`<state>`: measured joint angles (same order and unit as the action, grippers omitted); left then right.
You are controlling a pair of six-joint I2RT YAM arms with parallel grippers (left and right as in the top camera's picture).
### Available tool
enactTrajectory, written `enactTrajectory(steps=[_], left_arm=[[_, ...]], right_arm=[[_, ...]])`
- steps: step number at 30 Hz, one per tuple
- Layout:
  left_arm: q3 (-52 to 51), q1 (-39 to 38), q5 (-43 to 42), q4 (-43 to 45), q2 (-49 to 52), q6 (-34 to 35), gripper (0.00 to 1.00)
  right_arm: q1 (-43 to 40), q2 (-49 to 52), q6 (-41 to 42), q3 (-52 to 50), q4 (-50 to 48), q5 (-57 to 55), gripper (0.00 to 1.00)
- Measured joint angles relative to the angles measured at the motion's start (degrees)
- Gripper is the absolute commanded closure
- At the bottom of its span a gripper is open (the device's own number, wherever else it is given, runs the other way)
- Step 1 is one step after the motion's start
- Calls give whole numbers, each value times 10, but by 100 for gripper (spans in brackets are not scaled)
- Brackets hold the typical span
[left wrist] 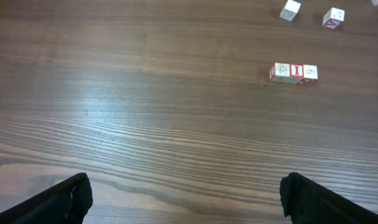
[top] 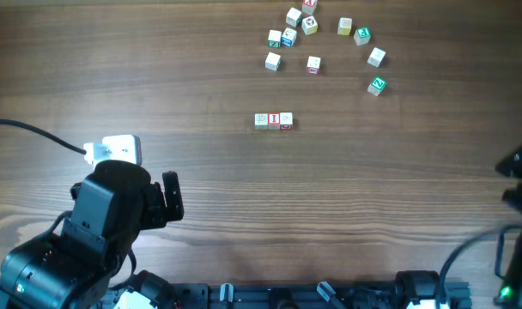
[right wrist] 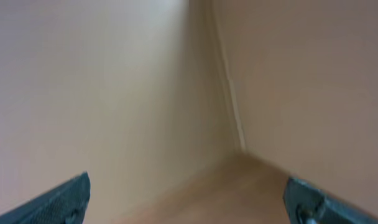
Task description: Form a horizontal line
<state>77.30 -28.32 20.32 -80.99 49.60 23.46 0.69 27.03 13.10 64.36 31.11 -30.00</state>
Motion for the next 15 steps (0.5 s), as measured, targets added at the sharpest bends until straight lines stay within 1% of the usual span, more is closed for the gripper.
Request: enactTrajectory(steps=[1, 2, 3, 4, 5, 7, 8, 9, 10, 12, 13, 15], left_arm=[[0, 0, 0, 0, 0, 0, 0], [0, 0, 0, 0, 0, 0, 0], [0, 0, 0, 0, 0, 0, 0], [0, 0, 0, 0, 0, 0, 0], [0, 0, 0, 0, 0, 0, 0], [0, 0, 0, 0, 0, 0, 0], [0, 0, 0, 0, 0, 0, 0], [0, 0, 0, 0, 0, 0, 0], [0, 0, 0, 0, 0, 0, 0], [0, 0, 0, 0, 0, 0, 0], [0, 0, 0, 0, 0, 0, 0], [0, 0, 0, 0, 0, 0, 0]], right_arm=[[-4, -47, 14, -60, -61, 0, 0], [-5, -71, 28, -92, -91, -1, 0], [-8, -117, 57, -157, -153, 0, 0], [-12, -153, 90, -207, -188, -1, 0], [-16, -177, 125, -241, -207, -1, 0], [-33, -232, 242, -327, -233, -1, 0], [-40, -244, 296, -349, -233, -1, 0], [-53, -256, 410, -387, -220, -1, 0], [-59, -257, 505, -406, -194, -1, 0], [-64, -258, 700, -428, -111, 0, 0], [-65, -258, 780, -440, -73, 0, 0], [-66, -258, 904, -455, -16, -1, 0]])
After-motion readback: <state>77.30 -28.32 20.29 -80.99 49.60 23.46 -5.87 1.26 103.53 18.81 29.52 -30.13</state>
